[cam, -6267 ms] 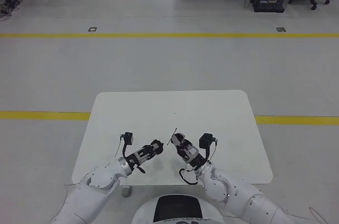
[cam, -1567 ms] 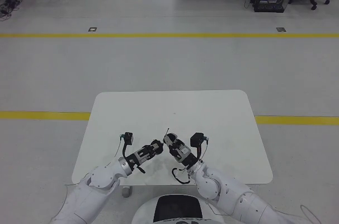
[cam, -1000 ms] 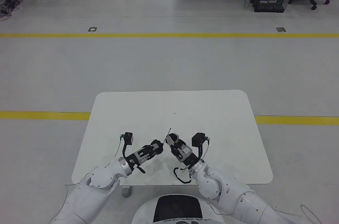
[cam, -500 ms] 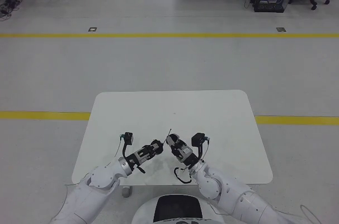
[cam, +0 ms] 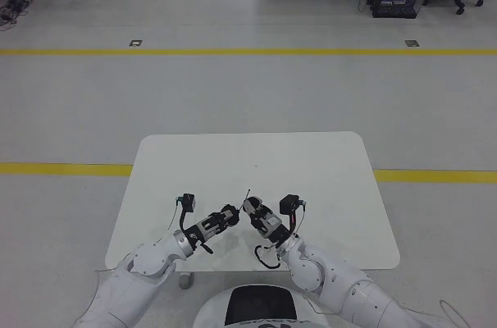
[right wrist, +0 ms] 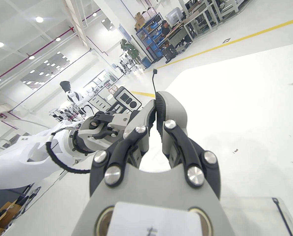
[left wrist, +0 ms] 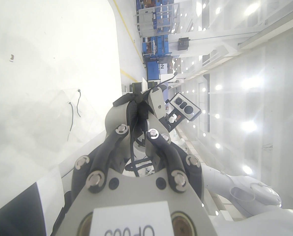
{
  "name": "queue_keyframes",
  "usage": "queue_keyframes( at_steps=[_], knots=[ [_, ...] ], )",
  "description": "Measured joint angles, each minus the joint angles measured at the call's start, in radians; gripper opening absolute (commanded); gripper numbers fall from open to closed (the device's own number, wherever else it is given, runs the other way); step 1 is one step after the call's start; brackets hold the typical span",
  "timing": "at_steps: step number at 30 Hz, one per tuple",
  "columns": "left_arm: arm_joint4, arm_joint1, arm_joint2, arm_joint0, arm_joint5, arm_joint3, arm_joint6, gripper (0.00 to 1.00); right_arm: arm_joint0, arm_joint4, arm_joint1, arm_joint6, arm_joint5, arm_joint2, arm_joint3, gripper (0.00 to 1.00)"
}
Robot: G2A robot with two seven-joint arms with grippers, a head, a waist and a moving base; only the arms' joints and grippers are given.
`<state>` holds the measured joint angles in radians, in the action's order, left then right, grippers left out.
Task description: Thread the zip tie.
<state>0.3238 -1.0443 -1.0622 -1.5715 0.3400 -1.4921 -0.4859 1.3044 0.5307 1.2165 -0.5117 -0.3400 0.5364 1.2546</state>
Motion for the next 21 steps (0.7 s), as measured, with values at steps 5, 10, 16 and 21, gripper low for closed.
queue_keyframes(
  at_steps=[5,10,16,21],
  knots=[
    [0.000,0.000,0.000,0.000,0.000,0.000,0.000,0.00,0.001,-0.002,0.001,0.006,0.000,0.002,-0.001,0.00],
    [0.000,0.000,0.000,0.000,0.000,0.000,0.000,0.00,0.002,-0.001,0.001,0.013,0.000,0.003,0.002,0.00],
    [0.000,0.000,0.000,0.000,0.000,0.000,0.000,0.00,0.002,0.001,0.001,0.020,0.000,0.004,0.003,0.00],
    [0.000,0.000,0.000,0.000,0.000,0.000,0.000,0.00,0.004,0.001,0.002,0.022,0.000,0.006,0.002,0.00]
  ],
)
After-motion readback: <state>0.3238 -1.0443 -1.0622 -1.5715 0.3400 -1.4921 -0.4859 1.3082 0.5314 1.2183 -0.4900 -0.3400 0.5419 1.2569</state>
